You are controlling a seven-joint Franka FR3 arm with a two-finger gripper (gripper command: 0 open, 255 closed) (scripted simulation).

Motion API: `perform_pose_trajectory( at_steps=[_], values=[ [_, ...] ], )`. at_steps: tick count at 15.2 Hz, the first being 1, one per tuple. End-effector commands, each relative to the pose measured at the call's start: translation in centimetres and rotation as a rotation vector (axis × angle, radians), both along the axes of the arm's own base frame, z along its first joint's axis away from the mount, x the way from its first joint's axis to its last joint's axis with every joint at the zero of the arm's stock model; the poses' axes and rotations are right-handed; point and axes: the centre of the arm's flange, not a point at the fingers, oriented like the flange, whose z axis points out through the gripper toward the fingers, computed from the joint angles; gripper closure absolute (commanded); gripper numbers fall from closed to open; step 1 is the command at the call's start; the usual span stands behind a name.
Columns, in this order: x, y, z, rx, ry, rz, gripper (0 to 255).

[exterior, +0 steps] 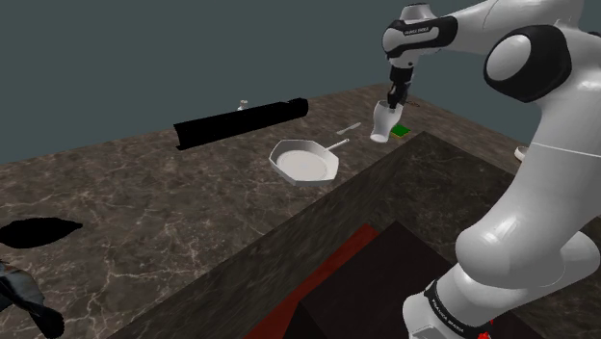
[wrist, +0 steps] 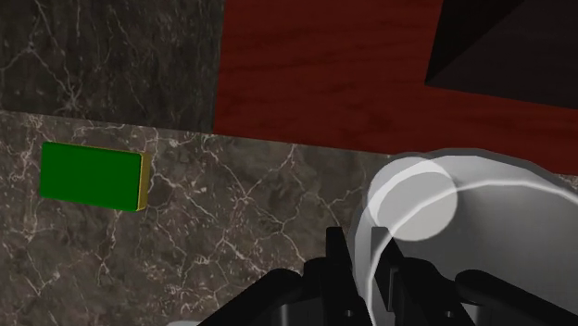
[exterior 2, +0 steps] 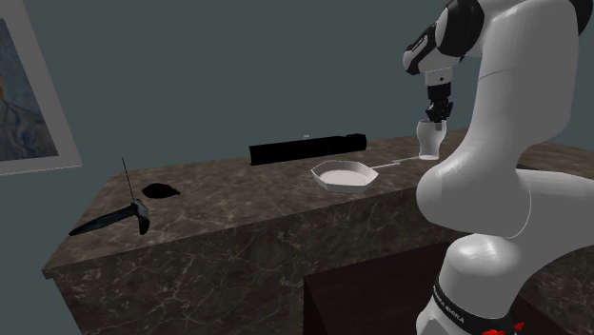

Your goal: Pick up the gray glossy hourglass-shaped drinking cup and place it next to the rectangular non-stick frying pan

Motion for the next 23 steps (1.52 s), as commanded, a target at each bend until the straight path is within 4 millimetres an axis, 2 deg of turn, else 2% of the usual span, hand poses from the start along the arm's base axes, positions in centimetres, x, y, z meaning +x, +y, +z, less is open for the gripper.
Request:
perform_pose_trajectory(
  at_steps=[1, 16, 23],
  values=[
    [0.0, -0.1, -1.0, -0.001, -0.001, 0.0, 255],
    [0.0, -0.1, -8.8, -0.001, -0.001, 0.0, 255],
    [0.0, -0.1, -8.8, -0.001, -0.001, 0.0, 255]
  ],
)
